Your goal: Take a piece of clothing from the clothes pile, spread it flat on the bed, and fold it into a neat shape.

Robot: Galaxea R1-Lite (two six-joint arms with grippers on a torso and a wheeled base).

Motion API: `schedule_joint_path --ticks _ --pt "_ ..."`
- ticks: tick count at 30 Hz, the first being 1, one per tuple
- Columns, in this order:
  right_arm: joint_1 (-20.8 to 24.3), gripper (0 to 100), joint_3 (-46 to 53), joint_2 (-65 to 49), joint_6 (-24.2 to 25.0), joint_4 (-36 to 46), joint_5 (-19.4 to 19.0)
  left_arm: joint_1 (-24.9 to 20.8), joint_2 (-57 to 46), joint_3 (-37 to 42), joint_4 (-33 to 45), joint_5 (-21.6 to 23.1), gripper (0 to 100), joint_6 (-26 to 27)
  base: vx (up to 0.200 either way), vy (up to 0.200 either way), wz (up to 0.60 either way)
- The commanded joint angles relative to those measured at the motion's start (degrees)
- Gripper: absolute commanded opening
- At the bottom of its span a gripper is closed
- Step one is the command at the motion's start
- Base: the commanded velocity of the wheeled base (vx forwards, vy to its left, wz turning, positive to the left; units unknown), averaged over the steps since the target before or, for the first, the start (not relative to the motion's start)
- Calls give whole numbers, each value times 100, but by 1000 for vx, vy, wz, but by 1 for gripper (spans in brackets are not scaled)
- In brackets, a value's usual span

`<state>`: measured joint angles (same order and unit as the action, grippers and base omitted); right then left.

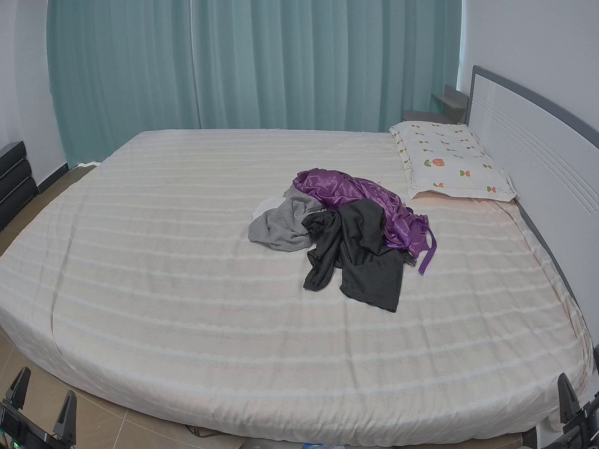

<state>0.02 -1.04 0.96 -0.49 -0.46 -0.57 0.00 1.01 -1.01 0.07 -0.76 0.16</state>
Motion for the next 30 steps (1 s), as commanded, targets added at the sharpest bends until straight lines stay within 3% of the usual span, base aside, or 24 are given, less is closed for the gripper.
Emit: schedule_joint_path --ticks 1,2,4,7,11,19,27,30 --pt "24 100 -617 229 137 -86 -127 0 -101 101 -7 -4 100 2 0 0 0" --pt "15 100 -1215 783 295 -94 -162 0 -101 101 1 -4 100 2 0 0 0" --pt "-20 100 -1338 1108 119 -86 -224 0 -101 101 1 -4 100 2 0 0 0" --pt "42 100 -1197 1530 -145 -50 -461 0 -101 101 1 -4 100 2 0 0 0" --pt "68 100 -784 2470 -30 -182 -804 0 -101 101 -7 -4 100 2 0 0 0" --pt "226 100 -1048 4219 189 -340 -1279 0 -101 101 1 -4 100 2 0 0 0" --pt "657 100 -1355 6750 532 -1588 -1393 0 -101 101 1 -4 100 2 0 0 0" --pt "762 100 -1566 8227 761 -2582 -1384 0 -101 101 -7 -4 100 2 0 0 0"
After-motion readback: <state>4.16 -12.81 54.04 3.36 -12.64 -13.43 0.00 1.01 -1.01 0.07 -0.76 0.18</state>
